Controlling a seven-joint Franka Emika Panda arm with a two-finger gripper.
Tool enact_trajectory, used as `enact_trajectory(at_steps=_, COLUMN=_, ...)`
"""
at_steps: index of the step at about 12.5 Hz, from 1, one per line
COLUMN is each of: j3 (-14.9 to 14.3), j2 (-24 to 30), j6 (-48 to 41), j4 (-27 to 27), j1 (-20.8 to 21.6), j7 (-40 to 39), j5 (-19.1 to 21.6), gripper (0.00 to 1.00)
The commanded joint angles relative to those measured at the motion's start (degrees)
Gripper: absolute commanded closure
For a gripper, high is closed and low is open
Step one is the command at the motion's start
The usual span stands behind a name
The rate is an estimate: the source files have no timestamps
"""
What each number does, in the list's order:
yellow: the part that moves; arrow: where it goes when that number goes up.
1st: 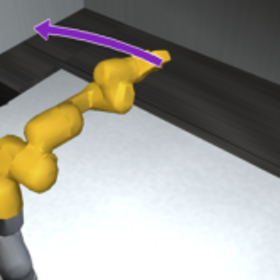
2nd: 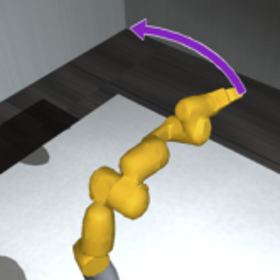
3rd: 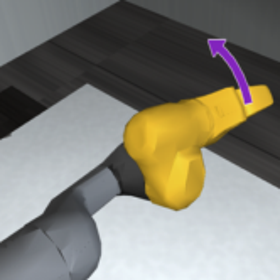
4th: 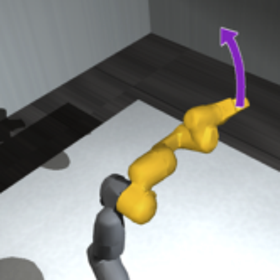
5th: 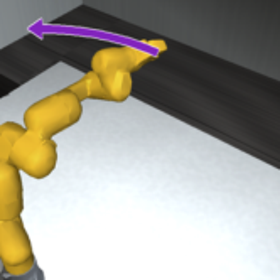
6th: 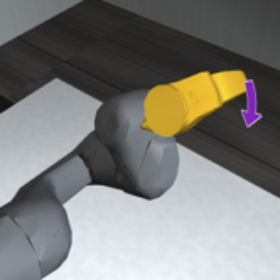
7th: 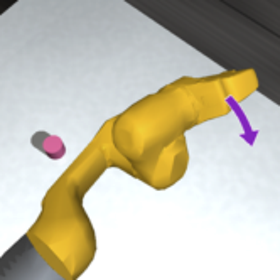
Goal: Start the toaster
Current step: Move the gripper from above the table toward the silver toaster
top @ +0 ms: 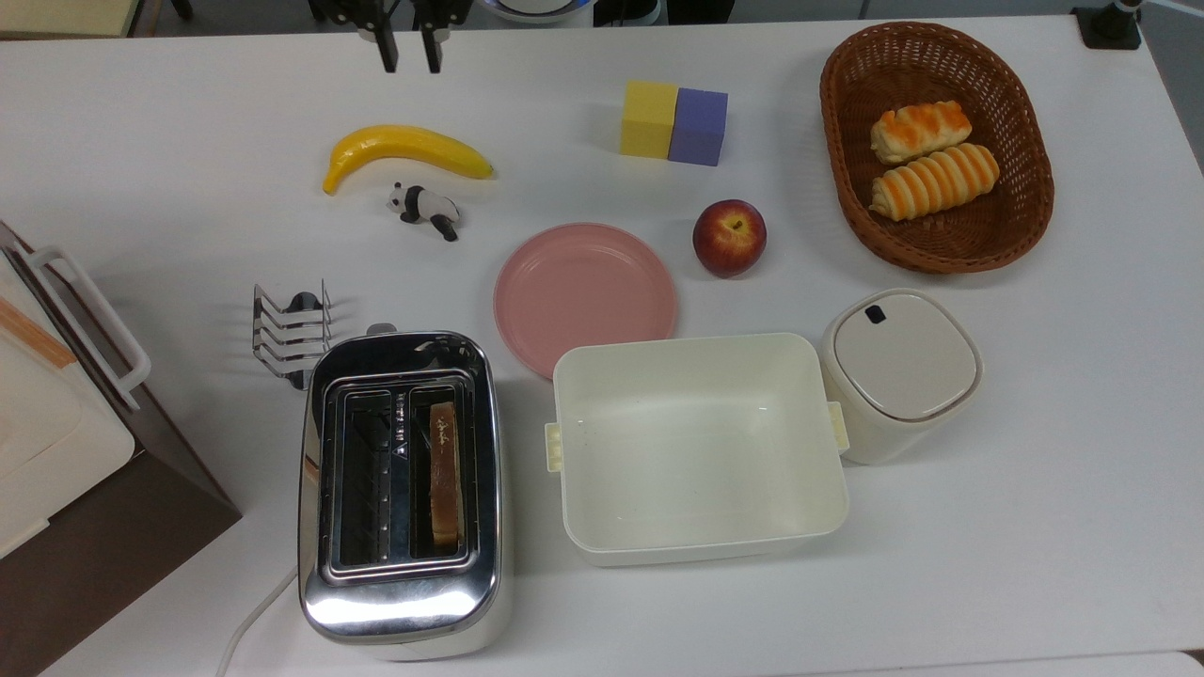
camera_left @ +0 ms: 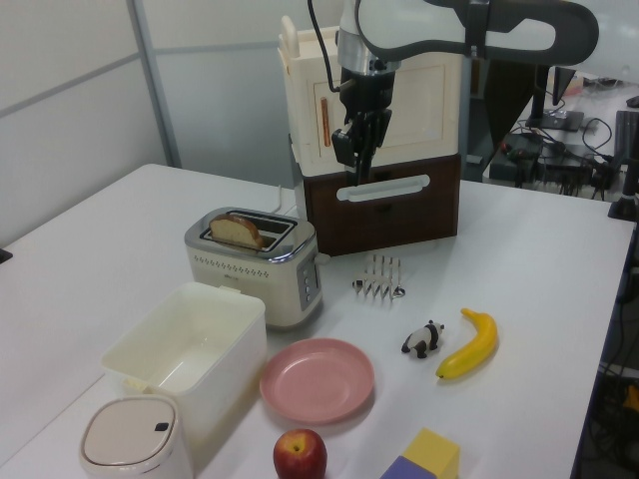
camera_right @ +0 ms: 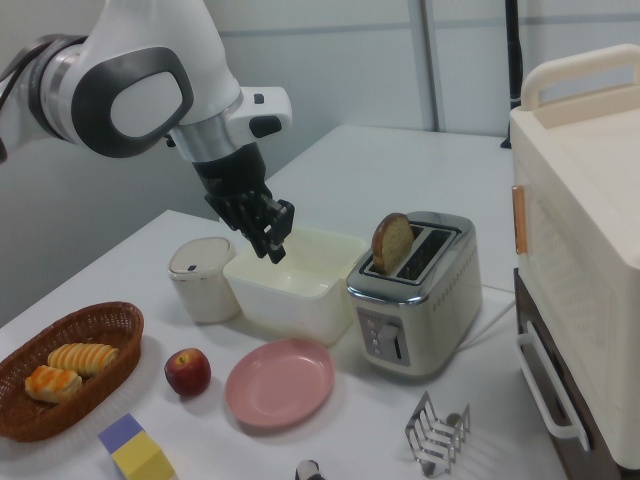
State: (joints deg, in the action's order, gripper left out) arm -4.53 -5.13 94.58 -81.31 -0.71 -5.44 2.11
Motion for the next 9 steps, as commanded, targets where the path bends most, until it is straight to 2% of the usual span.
enact_trajectory(at_steps=1, j3=-0.56, j2=0.99, j6=1.49, j4=-2.44, j1=0.27, j7=-2.82, j5=1.23, gripper=1.00)
enact_trajectory(at_steps=3, j3=-0.56, j2=0.65, j6=4.72, j4=-4.46, j1=0.36, j7=-2.47, j5=1.23, gripper=1.00)
enact_trajectory(at_steps=9, j3=-0.39, j2=-7.34, j6=13.52, j4=-4.82, j1=0.98, j7=0.52, j5=0.08, gripper=1.00)
